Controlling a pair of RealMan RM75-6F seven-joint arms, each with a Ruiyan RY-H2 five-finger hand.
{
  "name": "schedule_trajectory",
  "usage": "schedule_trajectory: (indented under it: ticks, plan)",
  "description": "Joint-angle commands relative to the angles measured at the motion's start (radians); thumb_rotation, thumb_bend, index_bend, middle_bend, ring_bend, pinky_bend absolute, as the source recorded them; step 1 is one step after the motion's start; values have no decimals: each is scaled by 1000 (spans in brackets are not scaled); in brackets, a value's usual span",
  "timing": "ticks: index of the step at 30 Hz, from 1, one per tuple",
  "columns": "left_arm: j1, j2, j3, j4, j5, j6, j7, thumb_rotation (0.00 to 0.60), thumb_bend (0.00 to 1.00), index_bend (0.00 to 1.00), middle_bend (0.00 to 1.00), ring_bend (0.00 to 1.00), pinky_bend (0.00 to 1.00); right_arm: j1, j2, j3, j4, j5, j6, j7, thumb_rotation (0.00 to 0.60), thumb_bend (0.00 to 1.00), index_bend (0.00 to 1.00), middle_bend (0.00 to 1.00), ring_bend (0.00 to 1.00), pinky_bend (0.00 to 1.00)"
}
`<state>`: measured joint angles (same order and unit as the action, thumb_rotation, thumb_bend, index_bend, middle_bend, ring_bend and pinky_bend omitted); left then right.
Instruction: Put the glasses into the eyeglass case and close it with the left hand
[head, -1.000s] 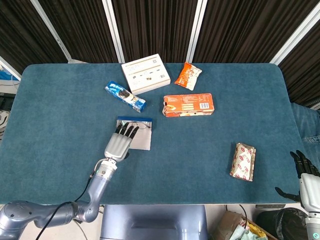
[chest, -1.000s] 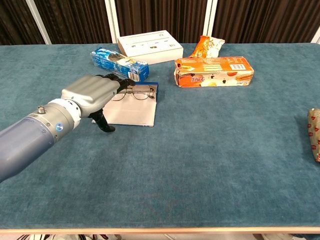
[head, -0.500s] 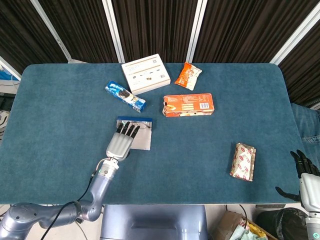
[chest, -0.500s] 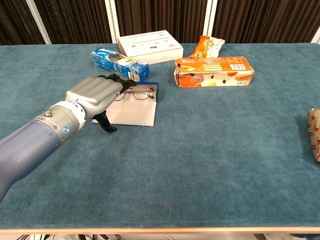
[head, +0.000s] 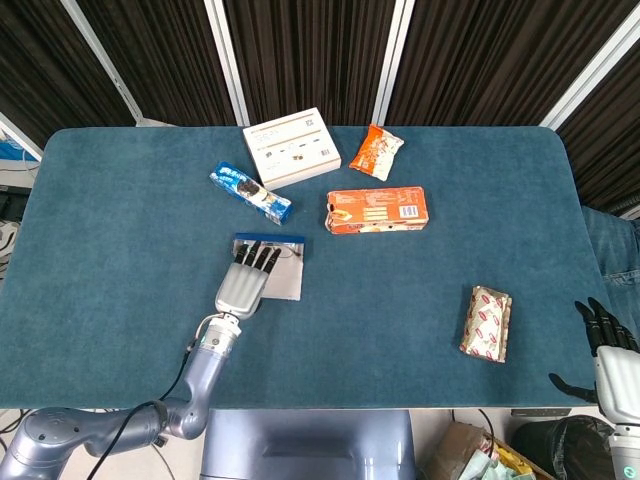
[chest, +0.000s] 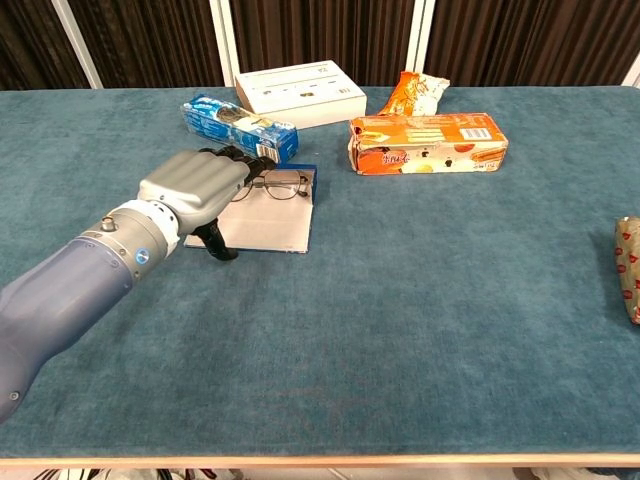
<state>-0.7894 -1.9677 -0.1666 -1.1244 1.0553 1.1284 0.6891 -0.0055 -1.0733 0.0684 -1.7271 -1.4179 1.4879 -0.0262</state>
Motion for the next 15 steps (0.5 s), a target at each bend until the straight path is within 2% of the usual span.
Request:
schedule_trajectory:
  ticks: [1,11,15]
  plan:
    - [0,-4,-5,3,1,-1,3,600,157,94,126,6,118,1,-2,-5,10,-15,4,-1,600,157,66,14,102,161]
    - [2,-17,-18,24,8,-8,13,600,157,102,126,6,118,1,-1,-10,15,-26,5,6,600,156,66,14,102,161]
    - [3,-21,-22,29,12,-8,13,600,206,107,126,6,118,1,0,-10,13,-24,4,8,600,156,66,14,102,161]
